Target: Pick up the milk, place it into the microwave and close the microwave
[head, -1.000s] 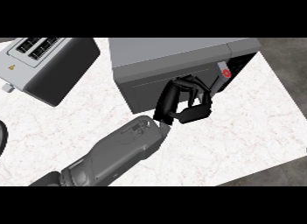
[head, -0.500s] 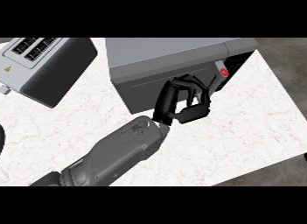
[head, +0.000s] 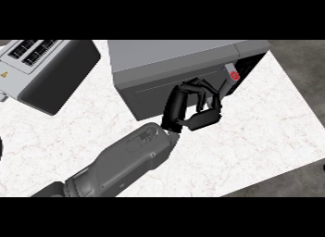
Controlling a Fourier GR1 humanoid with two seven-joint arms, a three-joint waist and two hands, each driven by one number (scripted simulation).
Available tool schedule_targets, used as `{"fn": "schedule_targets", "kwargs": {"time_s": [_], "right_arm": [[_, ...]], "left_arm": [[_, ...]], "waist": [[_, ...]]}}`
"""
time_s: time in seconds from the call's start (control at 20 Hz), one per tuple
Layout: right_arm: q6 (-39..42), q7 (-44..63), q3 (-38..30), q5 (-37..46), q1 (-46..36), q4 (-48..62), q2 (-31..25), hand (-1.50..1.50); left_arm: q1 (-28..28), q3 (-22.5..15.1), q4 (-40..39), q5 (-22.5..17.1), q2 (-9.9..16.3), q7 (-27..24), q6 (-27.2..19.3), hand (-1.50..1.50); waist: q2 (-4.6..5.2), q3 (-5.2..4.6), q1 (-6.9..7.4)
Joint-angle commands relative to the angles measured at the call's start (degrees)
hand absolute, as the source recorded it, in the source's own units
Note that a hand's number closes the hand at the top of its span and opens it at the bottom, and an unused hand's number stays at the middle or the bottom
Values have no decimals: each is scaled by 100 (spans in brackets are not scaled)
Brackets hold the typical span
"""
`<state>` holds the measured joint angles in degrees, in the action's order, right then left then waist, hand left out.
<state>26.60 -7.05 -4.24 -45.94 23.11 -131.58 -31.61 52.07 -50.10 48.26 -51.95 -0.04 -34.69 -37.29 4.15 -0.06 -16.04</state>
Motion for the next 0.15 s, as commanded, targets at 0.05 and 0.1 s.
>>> {"fn": "schedule_targets", "kwargs": {"time_s": [0.05,0.1], "right_arm": [[-5,23,-20,-95,-66,-72,-38,-150],[-21,66,-11,-32,-61,-31,-64,-150]], "left_arm": [[350,340,-665,-206,4,55,1,150],[410,377,-718,-214,4,72,0,150]], "waist": [[122,-2,-85],[127,-1,-26]]}}
